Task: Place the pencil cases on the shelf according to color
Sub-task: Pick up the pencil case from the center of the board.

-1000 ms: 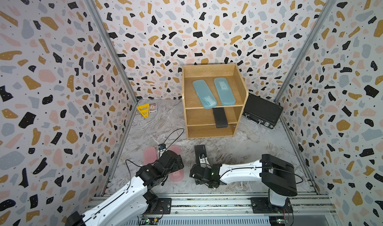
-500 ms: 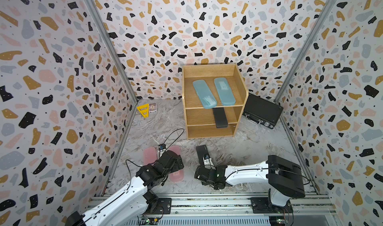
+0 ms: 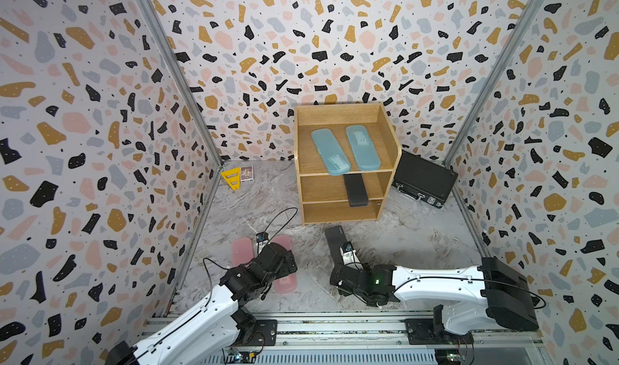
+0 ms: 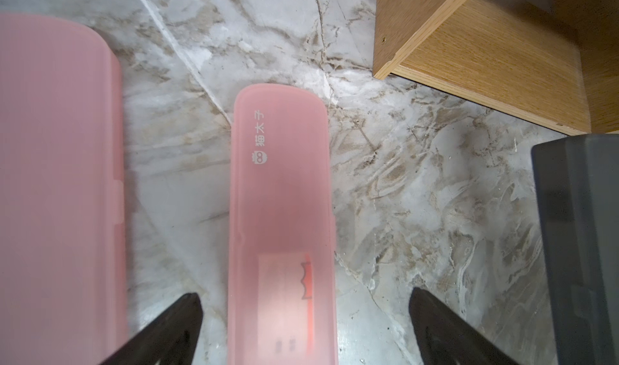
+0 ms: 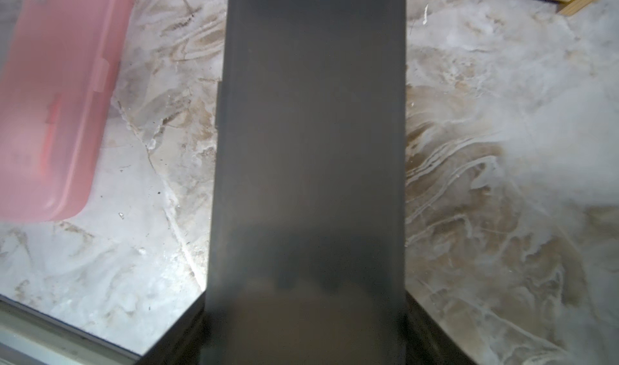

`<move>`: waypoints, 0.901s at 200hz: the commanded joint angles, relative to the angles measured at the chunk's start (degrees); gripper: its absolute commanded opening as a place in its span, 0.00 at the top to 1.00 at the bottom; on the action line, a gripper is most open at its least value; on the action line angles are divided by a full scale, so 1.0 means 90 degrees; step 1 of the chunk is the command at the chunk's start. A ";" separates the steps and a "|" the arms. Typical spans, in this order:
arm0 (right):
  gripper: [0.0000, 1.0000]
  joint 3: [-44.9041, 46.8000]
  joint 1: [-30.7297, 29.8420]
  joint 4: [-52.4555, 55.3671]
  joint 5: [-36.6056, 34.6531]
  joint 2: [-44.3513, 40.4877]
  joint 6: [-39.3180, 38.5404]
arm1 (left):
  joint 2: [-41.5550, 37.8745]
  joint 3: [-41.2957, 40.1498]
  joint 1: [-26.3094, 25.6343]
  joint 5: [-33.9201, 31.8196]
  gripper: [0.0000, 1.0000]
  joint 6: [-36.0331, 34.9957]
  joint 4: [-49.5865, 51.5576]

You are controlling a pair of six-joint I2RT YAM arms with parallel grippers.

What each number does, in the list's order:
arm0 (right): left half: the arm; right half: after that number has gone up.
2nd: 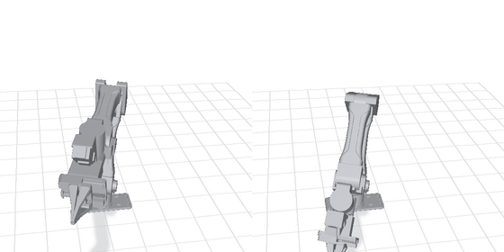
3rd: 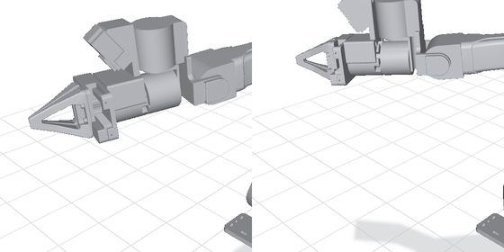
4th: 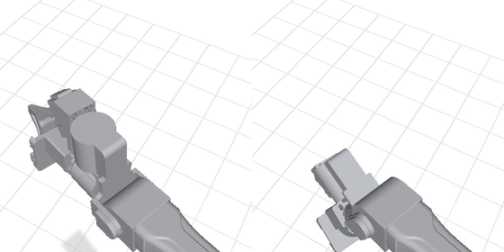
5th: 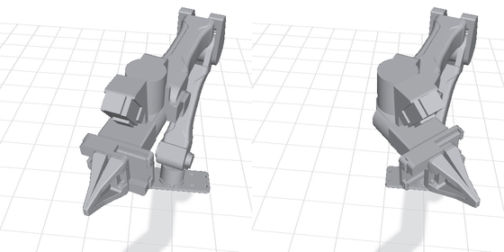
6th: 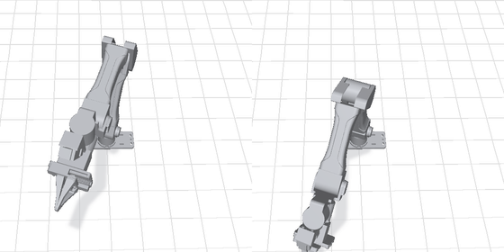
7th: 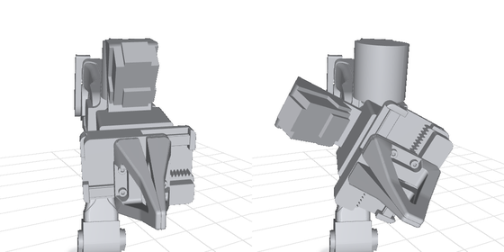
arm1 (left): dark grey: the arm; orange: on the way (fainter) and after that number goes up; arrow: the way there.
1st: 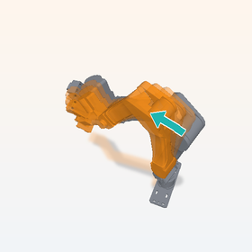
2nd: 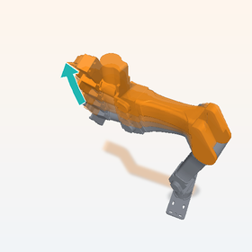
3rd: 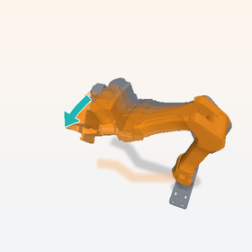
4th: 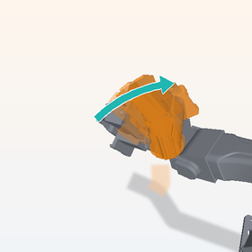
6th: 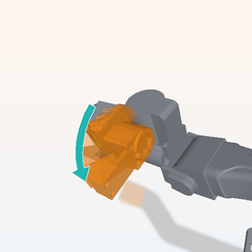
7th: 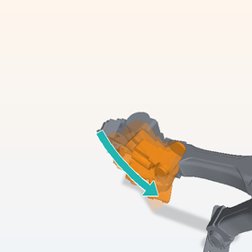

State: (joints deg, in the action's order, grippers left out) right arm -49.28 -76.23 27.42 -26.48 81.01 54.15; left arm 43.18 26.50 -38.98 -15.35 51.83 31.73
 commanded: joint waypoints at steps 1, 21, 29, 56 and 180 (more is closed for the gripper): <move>0.65 0.0064 0.0013 0.0308 -0.0362 -0.0360 -0.0244 | 0.0056 -0.0083 0.0034 0.0079 0.00 0.0012 -0.0217; 0.67 0.0131 0.0013 0.0302 -0.0422 -0.0629 -0.0343 | 0.0112 -0.0083 0.0034 0.0111 0.00 0.0012 -0.0253; 0.67 0.0160 0.0013 0.0280 -0.0430 -0.0738 -0.0394 | 0.0132 -0.0088 0.0034 0.0105 0.00 0.0012 -0.0258; 0.67 0.0168 0.0013 0.0273 -0.0481 -0.1003 -0.0544 | 0.0163 -0.0093 0.0034 0.0116 0.00 0.0022 -0.0321; 0.68 -0.0026 -0.0006 0.0211 -0.0288 -0.1697 -0.1185 | 0.0534 -0.0044 0.0034 0.0181 0.00 0.0020 -0.0587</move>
State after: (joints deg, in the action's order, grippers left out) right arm -47.35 -76.25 29.39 -27.83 67.18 45.76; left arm 47.55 25.98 -38.98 -13.93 51.88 28.12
